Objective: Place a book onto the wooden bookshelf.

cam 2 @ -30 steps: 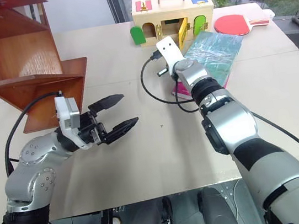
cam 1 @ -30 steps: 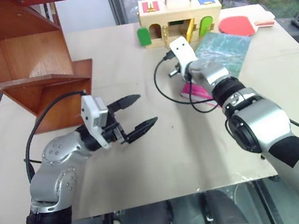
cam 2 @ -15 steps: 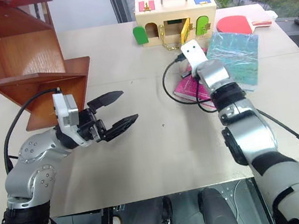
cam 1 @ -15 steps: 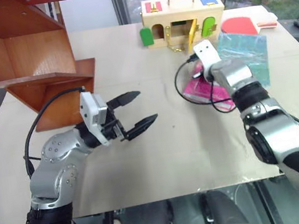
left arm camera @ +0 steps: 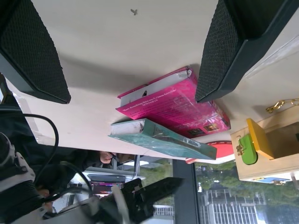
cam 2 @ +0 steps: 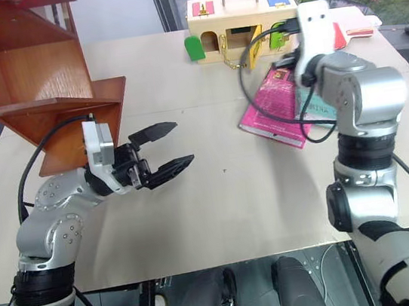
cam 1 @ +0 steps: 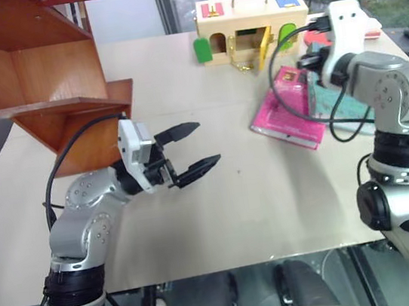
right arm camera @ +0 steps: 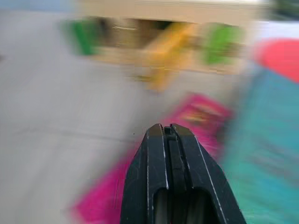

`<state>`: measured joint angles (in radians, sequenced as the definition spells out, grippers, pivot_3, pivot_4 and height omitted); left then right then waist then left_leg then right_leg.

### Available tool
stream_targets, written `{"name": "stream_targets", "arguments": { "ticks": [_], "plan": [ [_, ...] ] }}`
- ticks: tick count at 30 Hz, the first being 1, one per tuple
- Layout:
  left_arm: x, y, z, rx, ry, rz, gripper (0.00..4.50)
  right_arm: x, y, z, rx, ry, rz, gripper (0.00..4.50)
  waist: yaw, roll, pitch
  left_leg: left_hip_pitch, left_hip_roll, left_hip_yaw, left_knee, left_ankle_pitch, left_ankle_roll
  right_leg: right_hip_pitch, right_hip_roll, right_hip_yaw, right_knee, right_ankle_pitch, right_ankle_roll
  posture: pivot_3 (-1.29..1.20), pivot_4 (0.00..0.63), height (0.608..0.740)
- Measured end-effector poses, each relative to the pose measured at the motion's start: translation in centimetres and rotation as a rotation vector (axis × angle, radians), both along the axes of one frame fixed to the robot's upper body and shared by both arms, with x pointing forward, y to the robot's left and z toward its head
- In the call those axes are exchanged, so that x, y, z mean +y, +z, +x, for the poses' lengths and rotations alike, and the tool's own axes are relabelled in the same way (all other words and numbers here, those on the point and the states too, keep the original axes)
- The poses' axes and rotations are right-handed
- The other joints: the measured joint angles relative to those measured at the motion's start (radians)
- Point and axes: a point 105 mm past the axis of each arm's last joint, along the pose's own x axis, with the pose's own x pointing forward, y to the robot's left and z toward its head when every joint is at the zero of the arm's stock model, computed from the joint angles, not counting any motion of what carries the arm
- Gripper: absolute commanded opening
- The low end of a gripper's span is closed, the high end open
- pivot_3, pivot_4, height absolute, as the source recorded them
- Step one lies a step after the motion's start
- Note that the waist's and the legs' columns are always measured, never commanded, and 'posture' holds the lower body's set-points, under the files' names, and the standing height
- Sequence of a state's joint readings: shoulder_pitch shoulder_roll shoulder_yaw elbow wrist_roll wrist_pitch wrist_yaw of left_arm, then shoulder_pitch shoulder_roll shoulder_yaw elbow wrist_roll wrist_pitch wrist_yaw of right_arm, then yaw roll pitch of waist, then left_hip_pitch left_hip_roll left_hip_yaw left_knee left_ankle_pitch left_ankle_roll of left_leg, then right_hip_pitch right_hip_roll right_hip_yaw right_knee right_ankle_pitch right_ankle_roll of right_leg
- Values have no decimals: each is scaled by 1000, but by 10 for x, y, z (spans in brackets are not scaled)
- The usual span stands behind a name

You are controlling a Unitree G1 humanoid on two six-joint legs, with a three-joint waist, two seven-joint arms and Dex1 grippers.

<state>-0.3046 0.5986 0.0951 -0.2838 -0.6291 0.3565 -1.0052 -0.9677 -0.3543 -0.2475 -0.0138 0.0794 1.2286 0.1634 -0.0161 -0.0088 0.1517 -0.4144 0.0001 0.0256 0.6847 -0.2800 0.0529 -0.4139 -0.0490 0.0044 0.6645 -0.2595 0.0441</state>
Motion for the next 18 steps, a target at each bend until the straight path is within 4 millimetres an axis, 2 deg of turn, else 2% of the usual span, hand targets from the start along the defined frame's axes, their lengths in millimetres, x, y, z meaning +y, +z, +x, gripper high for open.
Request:
{"name": "stream_targets", "arguments": {
  "ticks": [2, 4, 5, 7, 8, 10, 14, 18],
  "plan": [
    [0, 0, 0, 0, -1, 0, 4500, -32, -5, 8, 2, -104, -44, 77, 1, 0, 0, 0, 1, 1, -1, 0, 0, 0, 1, 1, -1, 0, 0, 0, 150, 740],
    [-1, 0, 0, 0, -3, -2, 4500, -44, -12, 16, 5, -128, -71, 77, -3, 0, 0, 0, 2, 2, -1, 0, 0, -1, 3, 3, -2, 0, 0, 0, 150, 740],
    [-2, -1, 0, 1, -8, -1, 4500, -50, -24, 23, 22, -136, -76, 77, -9, 0, 0, 1, 3, 4, -1, 0, 0, -1, 3, 5, -2, 0, 0, 0, 150, 740],
    [-3, -1, 0, 2, -9, -2, 4500, -52, -35, 29, 46, -134, -70, 77, -14, 0, 0, 1, 3, 4, -1, 0, 0, -1, 3, 5, -1, 0, 0, 0, 150, 740],
    [-5, -2, 0, 4, -14, -4, 4500, -50, -53, 38, 85, -112, -53, 77, -22, 0, 0, 1, 3, 5, -1, 0, 0, -1, 4, 6, -1, 0, 0, 0, 150, 740],
    [-7, -3, 0, 7, -20, -3, 4500, -45, -73, 46, 124, -78, -27, 77, -26, 0, 0, 1, 3, 6, -1, 0, 0, -1, 4, 8, -1, 0, 0, 0, 150, 740],
    [-7, -3, 0, 8, -21, -3, 4500, -29, -77, 56, 96, 21, -17, 77, -30, -1, 0, 3, 5, 7, -1, 0, 0, 0, 5, 10, -1, 0, 0, 0, 150, 740],
    [-7, -3, 0, 9, -21, -1, 4500, 3, -89, 50, 116, 225, -74, 77, -28, -3, -2, 5, 6, 7, -1, 0, 0, 2, 3, 11, 0, 0, 0, 0, 150, 740]
  ]
}}
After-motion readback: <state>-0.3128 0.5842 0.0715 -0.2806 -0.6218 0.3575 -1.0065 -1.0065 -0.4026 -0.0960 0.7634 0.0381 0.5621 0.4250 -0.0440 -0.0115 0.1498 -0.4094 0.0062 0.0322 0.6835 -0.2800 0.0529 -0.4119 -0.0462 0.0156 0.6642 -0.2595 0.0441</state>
